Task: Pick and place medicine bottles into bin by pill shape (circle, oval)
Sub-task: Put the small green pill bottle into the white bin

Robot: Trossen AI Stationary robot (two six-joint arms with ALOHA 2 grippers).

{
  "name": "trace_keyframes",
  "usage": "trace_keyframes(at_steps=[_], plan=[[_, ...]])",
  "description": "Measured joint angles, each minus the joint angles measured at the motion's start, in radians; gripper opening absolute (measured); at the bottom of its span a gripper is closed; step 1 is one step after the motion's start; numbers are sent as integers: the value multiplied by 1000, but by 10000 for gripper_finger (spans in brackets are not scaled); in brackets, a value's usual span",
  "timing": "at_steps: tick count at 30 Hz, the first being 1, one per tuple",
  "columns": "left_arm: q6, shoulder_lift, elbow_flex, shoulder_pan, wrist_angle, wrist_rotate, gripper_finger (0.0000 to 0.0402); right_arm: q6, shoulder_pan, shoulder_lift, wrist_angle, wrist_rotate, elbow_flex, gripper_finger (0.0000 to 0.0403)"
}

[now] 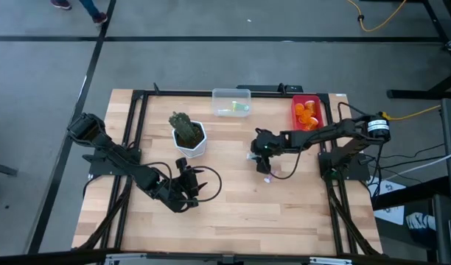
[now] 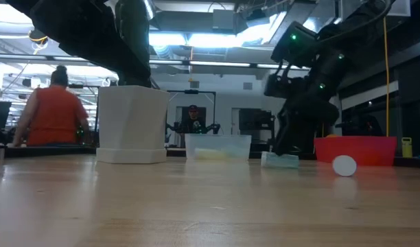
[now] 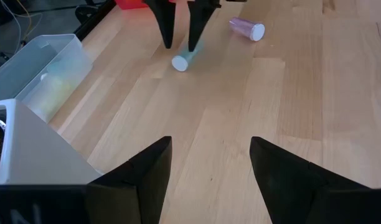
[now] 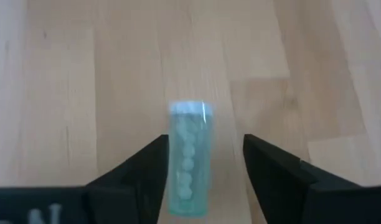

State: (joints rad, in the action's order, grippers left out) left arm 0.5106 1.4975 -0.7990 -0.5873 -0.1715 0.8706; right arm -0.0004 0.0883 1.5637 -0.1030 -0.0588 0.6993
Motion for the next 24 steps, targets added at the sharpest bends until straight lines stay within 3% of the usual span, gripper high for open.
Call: trace_keyframes(at_steps=[12, 24], plan=[[4, 0, 0, 0, 1, 0, 211, 46, -1, 33, -2, 35, -23, 228], [3, 0, 0, 0, 0, 0, 211, 18, -2, 90, 66, 26, -22, 208]])
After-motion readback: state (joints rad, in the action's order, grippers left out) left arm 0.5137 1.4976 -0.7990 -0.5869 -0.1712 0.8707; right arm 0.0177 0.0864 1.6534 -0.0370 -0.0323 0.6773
